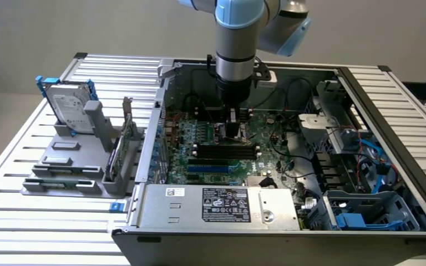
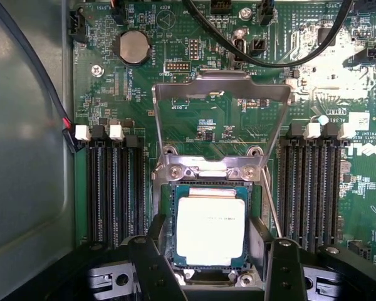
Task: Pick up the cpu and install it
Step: 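Place the cpu into insertion slot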
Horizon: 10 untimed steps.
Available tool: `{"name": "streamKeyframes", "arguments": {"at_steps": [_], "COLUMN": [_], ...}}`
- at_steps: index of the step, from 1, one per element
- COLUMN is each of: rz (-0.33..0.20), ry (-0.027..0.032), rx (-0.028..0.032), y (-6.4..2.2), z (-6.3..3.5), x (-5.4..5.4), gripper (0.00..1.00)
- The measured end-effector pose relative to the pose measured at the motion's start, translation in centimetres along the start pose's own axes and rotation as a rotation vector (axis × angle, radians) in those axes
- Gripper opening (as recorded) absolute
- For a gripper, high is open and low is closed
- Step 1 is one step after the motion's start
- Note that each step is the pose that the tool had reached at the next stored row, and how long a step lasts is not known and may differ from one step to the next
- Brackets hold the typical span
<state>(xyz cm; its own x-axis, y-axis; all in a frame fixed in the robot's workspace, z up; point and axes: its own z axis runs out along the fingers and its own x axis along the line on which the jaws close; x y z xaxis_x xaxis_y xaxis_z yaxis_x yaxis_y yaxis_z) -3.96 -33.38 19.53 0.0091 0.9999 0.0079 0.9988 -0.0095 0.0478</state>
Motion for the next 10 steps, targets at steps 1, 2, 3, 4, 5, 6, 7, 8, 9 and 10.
{"name": "streamKeyframes", "arguments": {"at_steps": [1,2,3,4,5,6,7,8,9,10], "rz": [0.0,0.0,0.0,0.0,0.0,0.0,0.0,0.0,0.0,0.0], "ry": [-0.001,-0.0016,-0.0022,-0.0028,-0.0035,-0.0045,-0.0055,-0.0066,-0.0076,-0.0092], "rx": [0.0,-0.0001,-0.0001,0.0,0.0,0.0,0.0,0.0,-0.0002,-0.0001], "y": [0.0,0.0,0.0,0.0,0.0,0.0,0.0,0.0,0.0,0.0], "z": [0.0,0.02,0.02,0.03,0.04,0.05,0.05,0.06,0.07,0.08], "x": [0.04,0.06,0.06,0.06,0.06,0.07,0.07,0.06,0.07,0.07], "gripper": [0.63,0.63,0.63,0.63,0.63,0.63,0.63,0.63,0.63,0.63]}}
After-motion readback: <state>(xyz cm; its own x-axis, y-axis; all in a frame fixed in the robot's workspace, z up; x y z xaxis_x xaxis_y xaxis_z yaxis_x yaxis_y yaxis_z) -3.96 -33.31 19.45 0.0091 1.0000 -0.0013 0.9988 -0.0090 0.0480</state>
